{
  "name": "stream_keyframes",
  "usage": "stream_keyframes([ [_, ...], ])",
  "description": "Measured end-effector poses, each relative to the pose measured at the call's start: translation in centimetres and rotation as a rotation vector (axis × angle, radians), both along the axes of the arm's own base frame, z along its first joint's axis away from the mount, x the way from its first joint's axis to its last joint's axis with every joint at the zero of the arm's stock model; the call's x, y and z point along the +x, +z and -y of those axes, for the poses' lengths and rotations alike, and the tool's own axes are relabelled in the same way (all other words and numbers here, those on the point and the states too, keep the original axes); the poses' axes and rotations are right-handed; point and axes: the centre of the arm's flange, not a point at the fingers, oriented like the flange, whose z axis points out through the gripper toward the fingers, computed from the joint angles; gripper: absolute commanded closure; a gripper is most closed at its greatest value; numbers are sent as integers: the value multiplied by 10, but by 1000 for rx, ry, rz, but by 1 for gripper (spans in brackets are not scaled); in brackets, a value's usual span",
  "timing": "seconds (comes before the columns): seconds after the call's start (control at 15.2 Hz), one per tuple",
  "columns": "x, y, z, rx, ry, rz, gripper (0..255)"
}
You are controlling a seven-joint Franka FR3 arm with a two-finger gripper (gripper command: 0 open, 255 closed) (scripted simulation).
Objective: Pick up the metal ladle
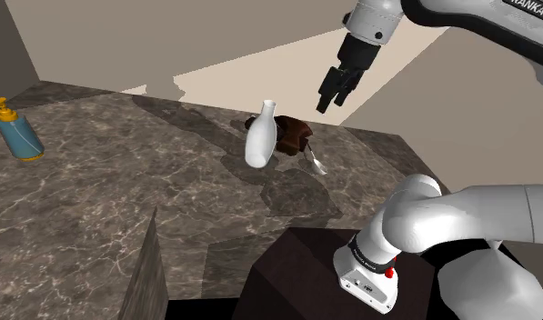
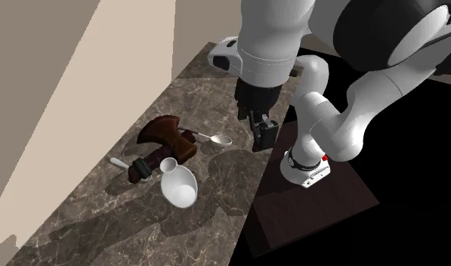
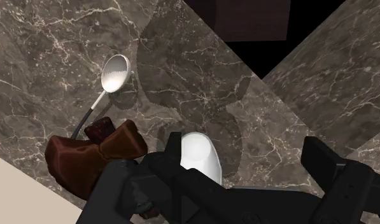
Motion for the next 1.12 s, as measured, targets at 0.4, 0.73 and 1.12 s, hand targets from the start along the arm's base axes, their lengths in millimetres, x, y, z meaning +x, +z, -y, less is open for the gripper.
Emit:
stream_keyframes([
  [0.4, 19, -40, 31, 16, -92, -7, 0],
  [0.73, 40, -84, 75, 36, -207, -13, 0],
  [1.12, 56, -140, 130, 60, -345, -21, 0],
])
